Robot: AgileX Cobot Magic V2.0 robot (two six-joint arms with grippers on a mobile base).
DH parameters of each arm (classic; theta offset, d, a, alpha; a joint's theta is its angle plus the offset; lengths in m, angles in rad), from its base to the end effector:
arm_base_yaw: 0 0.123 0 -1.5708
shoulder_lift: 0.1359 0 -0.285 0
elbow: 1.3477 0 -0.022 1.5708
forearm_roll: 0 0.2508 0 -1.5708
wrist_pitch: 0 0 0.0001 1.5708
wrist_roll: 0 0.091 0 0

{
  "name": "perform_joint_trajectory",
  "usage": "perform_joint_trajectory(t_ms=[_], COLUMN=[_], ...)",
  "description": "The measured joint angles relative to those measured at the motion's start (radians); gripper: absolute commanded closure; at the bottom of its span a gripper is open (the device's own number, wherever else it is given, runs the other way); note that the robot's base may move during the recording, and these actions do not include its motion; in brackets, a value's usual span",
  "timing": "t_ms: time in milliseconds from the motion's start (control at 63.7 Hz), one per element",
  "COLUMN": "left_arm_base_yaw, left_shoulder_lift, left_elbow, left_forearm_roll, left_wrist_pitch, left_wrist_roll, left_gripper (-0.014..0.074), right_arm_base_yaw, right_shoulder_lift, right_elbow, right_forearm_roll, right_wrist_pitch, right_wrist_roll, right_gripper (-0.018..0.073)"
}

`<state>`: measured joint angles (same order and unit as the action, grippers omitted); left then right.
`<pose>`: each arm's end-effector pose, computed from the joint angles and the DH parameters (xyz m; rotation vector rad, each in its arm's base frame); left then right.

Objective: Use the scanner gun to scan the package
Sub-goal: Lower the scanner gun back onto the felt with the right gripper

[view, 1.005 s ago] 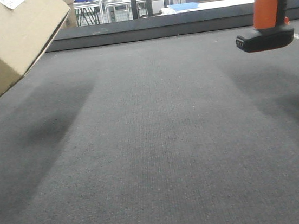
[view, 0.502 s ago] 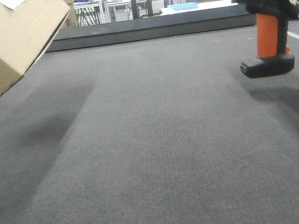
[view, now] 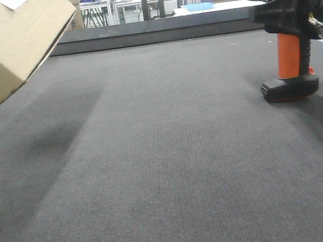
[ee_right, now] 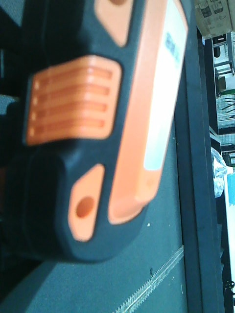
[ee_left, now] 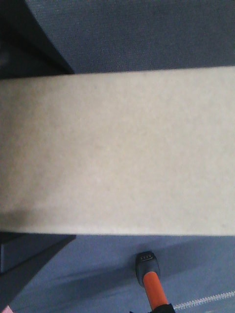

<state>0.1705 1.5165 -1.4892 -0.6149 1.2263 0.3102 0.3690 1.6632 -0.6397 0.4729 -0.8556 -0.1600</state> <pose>0.3110 0.0034 0.3760 0.0606 2.5347 -0.6657 0.3056 0.0846 0.1998 0.0858 1.6997 0.0975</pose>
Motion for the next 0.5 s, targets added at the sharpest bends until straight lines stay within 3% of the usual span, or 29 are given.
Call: perform_joint_trajectory(t_ms=[361, 424, 502], left_arm_base_yaw=[0.000, 0.000, 0.000], left_shoulder_lift=[0.000, 0.000, 0.000], left_elbow=[0.000, 0.000, 0.000], left_forearm_roll=[0.000, 0.000, 0.000], left_wrist_pitch=[0.000, 0.000, 0.000], left_wrist_roll=[0.000, 0.000, 0.000], left_gripper=[0.0708, 0.0708, 0.0708], right_arm_base_yaw=[0.000, 0.000, 0.000], right_shoulder_lift=[0.000, 0.000, 0.000], right_elbow=[0.000, 0.000, 0.000], right_forearm_roll=[0.000, 0.000, 0.000], right_wrist_pitch=[0.011, 0.013, 0.014], right_wrist_roll=[0.000, 0.000, 0.000], right_gripper=[0.0718, 0.0668, 0.0532])
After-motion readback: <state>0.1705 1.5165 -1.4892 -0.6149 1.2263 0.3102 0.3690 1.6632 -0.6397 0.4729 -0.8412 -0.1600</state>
